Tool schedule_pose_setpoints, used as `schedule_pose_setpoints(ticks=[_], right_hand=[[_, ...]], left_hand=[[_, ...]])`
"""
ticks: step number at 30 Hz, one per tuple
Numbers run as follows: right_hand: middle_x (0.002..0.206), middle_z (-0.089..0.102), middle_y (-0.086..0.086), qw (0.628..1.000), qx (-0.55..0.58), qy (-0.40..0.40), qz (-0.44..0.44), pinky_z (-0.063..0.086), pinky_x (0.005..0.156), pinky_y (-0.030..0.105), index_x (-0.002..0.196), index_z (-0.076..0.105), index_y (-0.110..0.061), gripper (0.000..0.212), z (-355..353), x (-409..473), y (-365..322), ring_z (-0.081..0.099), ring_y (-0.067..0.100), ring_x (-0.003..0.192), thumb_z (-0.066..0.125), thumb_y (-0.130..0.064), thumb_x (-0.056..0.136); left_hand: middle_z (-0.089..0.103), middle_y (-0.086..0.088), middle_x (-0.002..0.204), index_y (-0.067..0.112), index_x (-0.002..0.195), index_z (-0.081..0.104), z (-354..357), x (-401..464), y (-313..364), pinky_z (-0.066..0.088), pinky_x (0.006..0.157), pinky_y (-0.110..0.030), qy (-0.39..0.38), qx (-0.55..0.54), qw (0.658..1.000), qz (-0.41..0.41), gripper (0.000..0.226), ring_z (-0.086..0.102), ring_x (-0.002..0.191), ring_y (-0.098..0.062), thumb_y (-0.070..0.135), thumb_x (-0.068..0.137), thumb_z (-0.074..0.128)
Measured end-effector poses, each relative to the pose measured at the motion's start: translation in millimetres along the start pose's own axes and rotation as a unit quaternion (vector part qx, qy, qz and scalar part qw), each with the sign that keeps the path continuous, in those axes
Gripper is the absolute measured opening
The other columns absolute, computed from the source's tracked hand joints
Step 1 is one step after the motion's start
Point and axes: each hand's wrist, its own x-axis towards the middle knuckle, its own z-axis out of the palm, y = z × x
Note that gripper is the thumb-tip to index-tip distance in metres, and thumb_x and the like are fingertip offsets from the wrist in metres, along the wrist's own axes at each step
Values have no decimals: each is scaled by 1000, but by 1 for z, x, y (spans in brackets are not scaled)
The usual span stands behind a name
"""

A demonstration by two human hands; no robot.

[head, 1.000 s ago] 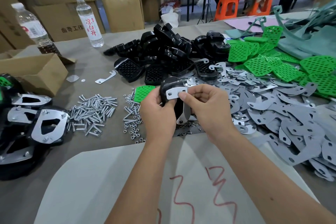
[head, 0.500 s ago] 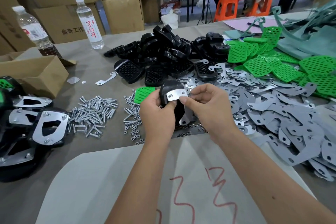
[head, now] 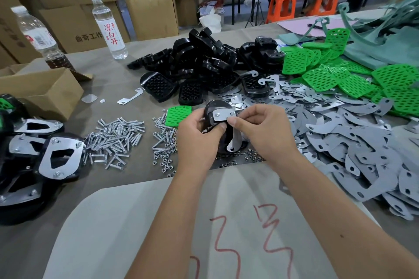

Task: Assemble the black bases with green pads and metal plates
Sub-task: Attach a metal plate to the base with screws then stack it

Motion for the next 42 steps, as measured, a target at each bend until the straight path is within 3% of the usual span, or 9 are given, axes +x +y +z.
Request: schedule_pose_setpoints(ticks=[7,11,18,21,23,28,31,37,42], right_hand=[[65,71,11,999,36,3,-6,44,54,34,76,60,-19,32,1,3,7,53,18,53,90,-32,79],[61,71,8,1000,23,4,-7,44,54,35,79,63,-15,31,0,2,4,52,19,52,87,-34,82],[60,72,4,995,-52,-81,7,39,52,24,66,77,-22,37,-8,-3,1,43,9,47,71,-48,93],[58,69,5,995,-24,-91,29,37,48,24,71,78,-22,32,-11,0,1,42,15,48,74,-45,92],[54,65,3,995,-15,-91,34,35,42,21,69,77,-22,31,-11,1,1,42,13,44,75,-42,92],[58,67,9,992,-8,-122,31,35,42,21,69,75,-20,31,-10,2,1,42,13,45,75,-38,94],[58,66,9,991,-6,-131,37,36,44,22,73,76,-18,29,-11,2,1,43,14,47,74,-39,94],[66,67,24,992,0,-127,25,32,45,24,67,76,-16,38,-12,-2,-2,39,18,49,73,-45,91],[64,72,15,992,48,-115,30,36,43,21,69,73,-15,31,-13,-3,-6,41,13,46,75,-34,93]], left_hand=[[76,4,74,34,107,67,-15,0,6,41,52,-25,-81,102,991,1,33,59,52,-10,19,80,78],[76,1,75,33,107,64,-16,-2,10,59,65,-44,-88,119,989,13,34,71,68,-27,26,76,74],[75,0,75,38,108,61,-17,-5,13,61,75,-47,-91,136,986,20,35,72,73,-27,26,78,77],[73,13,71,67,100,53,-21,-7,19,55,65,-20,-107,154,982,22,54,68,65,-7,27,80,82],[74,13,73,76,95,47,-24,-8,21,55,60,-19,-115,161,980,14,64,68,65,-8,26,80,83],[79,-2,83,47,117,59,-25,-8,20,61,80,-54,-134,114,984,-8,52,75,80,-31,12,83,77],[80,1,91,41,124,59,-22,-7,16,61,88,-51,-138,91,986,-21,55,76,85,-22,5,86,76],[79,3,88,29,128,60,-18,-5,8,57,75,-27,-137,35,989,-36,55,71,77,-9,-5,87,74],[77,-2,101,27,118,69,-12,-5,6,62,74,-33,-96,-15,994,-57,53,72,80,-13,-10,81,76]])
